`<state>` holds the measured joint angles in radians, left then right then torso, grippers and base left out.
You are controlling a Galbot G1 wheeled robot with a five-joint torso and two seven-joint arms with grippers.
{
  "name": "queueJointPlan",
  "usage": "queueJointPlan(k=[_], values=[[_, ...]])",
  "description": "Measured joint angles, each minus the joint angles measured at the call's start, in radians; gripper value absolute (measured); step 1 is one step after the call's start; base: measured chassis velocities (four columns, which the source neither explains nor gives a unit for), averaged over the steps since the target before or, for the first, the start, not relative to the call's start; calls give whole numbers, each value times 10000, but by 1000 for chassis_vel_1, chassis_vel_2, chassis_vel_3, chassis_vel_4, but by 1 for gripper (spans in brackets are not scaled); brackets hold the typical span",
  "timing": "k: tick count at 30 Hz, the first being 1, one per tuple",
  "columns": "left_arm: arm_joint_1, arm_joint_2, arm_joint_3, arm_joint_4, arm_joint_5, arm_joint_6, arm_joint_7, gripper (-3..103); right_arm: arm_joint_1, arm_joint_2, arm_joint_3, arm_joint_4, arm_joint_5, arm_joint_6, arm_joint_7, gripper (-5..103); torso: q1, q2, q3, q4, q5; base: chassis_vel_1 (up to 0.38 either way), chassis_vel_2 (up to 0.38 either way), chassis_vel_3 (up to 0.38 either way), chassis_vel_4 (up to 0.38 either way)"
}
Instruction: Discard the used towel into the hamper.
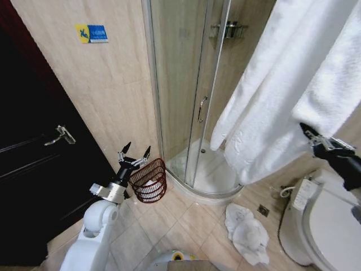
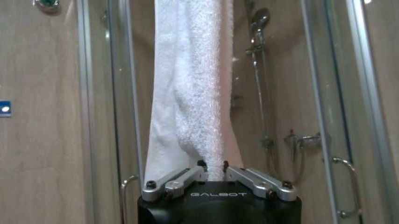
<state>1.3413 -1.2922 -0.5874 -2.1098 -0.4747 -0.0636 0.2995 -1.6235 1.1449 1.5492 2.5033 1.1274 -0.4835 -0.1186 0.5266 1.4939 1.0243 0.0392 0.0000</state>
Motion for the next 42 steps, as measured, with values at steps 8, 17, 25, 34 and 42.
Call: queueJointPlan(k=[8, 17, 25, 34, 42], values=[[11, 43, -72, 149, -145, -179, 109, 100, -326, 708, -507, -18, -286, -300, -139, 2, -1, 0, 0, -1, -1, 0, 0, 0, 0], [-296, -40, 162, 201, -125, 12, 128, 100, -52, 563, -578, -32, 56, -1803, 1579, 2, 0, 0, 1, -2, 2, 0, 0, 0, 0], [-368, -40, 219, 245, -84, 82, 229, 100, 17, 209, -279, -43, -567, 545, 170, 2, 0, 0, 1, -3, 4, 0, 0, 0, 0], [-267, 19, 133, 88, -56, 106, 301, 100, 226, -1419, 698, -39, -665, 1721, 344, 2, 1, -1, 2, -2, 11, 0, 0, 0, 0], [-114, 41, 73, -267, 8, 227, 207, 100, 60, -2124, 2346, -24, 141, 1853, 456, 2, 0, 0, -1, -2, 2, 0, 0, 0, 0]])
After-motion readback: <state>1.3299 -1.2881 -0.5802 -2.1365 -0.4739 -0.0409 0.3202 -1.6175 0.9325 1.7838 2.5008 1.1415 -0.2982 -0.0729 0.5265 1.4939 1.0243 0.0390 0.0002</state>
